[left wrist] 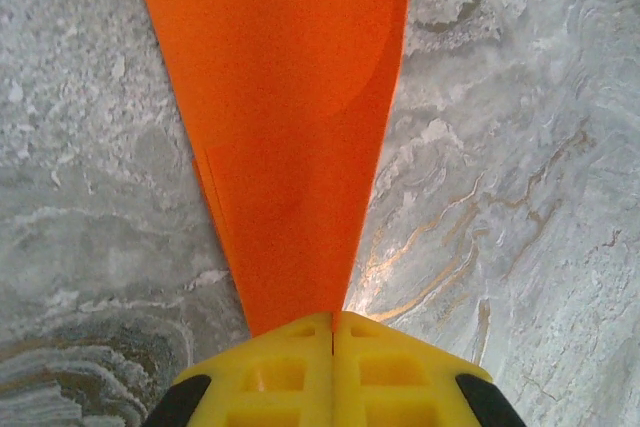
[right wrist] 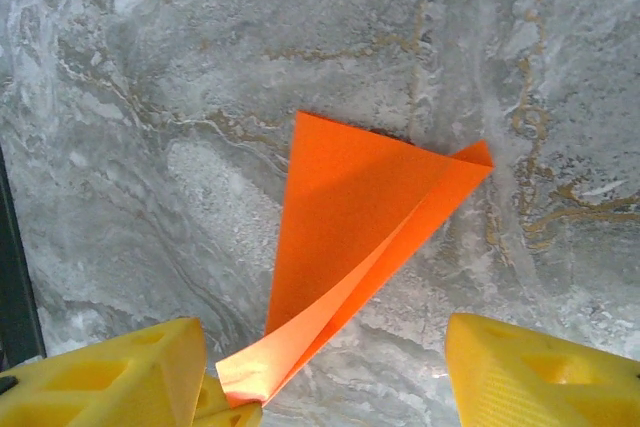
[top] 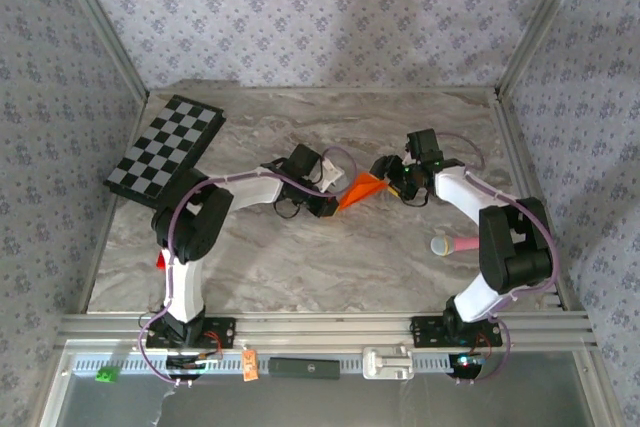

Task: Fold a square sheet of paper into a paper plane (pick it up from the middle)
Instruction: Fold the wing for the fifth time at the center of the table.

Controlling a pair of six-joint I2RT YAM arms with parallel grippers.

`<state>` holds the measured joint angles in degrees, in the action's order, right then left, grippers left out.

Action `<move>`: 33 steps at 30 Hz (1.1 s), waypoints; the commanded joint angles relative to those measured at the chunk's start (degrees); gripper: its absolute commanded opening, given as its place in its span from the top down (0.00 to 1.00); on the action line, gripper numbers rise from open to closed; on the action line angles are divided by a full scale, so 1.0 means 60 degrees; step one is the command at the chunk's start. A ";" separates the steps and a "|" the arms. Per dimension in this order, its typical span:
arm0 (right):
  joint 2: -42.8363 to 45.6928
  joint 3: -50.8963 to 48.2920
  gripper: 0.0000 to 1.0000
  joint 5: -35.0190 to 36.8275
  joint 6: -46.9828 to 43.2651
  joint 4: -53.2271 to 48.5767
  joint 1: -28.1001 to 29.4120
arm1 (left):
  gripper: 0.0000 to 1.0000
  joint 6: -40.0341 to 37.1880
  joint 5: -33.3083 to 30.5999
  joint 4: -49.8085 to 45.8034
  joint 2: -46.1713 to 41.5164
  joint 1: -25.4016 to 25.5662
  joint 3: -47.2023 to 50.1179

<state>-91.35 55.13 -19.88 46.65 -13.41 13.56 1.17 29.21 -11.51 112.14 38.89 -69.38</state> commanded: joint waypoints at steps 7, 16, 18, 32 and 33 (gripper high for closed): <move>0.0426 -0.0662 0.35 -0.0088 -0.0099 0.1173 -0.0063 | 0.99 0.0300 0.0302 -0.0388 0.0320 0.0084 -0.0277; 0.0620 -0.1676 0.38 -0.0639 -0.0193 0.3018 -0.0035 | 1.00 0.0930 0.0477 -0.0398 0.0584 0.0087 -0.0374; 0.0635 -0.1806 0.38 -0.0776 -0.0211 0.3259 0.0003 | 1.00 0.1124 0.0556 -0.0346 0.0615 0.0056 -0.0374; 0.0258 -0.2307 0.48 -0.0609 -0.0908 0.3848 0.0700 | 1.00 0.3536 0.1992 0.0119 0.0877 -0.0428 -0.0494; 0.0339 -0.2306 0.48 0.0061 -0.0959 0.3442 0.0780 | 1.00 0.3753 0.2081 0.0225 0.0909 -0.0472 -0.0472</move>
<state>-89.30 41.82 -24.53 43.20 10.31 17.45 18.72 38.06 -11.99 116.16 36.84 -71.33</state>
